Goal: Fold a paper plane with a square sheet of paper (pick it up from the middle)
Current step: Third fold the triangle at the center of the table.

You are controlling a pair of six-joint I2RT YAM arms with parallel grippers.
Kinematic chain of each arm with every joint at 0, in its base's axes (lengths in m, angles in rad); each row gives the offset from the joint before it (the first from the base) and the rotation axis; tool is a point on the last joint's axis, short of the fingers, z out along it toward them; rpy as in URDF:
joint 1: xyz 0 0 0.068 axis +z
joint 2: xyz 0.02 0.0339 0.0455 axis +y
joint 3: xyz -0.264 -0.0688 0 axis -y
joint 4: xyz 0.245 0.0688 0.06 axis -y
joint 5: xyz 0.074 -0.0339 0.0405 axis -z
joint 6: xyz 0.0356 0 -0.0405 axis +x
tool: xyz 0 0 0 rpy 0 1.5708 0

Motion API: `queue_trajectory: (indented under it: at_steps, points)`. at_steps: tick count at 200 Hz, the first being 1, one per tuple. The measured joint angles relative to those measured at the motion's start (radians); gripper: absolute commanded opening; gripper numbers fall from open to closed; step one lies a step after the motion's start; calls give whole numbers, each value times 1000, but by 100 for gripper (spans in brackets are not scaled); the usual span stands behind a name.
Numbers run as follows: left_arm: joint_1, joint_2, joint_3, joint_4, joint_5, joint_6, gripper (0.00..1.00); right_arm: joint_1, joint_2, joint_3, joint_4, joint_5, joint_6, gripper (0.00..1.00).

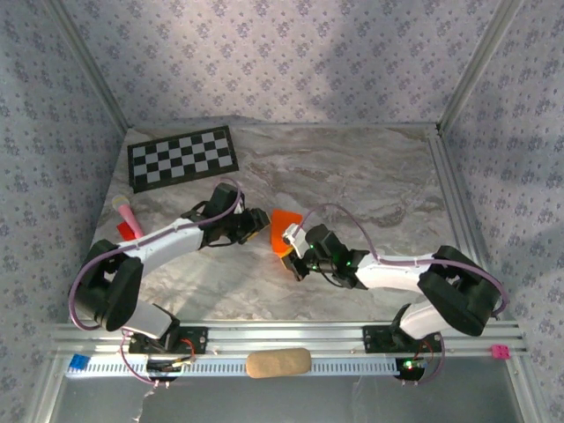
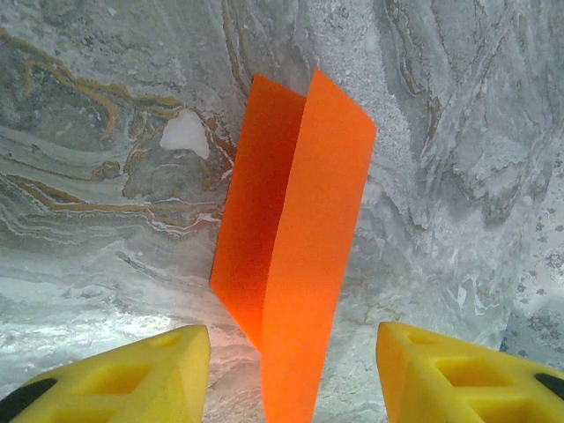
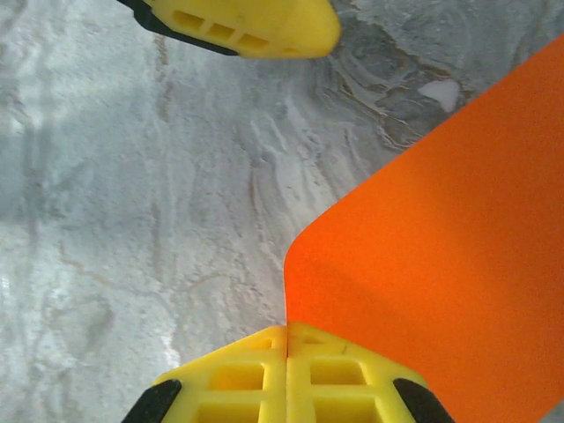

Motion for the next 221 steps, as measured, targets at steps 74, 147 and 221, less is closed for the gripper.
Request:
queue_trajectory:
  at_steps: [74,147,221]
  points:
    - [7,67,128,-30,36,77,40,-46,20,25,-58,-117,70,0]
    - [7,185,224,-52,72,115,28,-82,21,29,-71,-182,116,0]
    - [7,304,309,-48,104,138,21,-129,40,29,-77,-268,172,0]
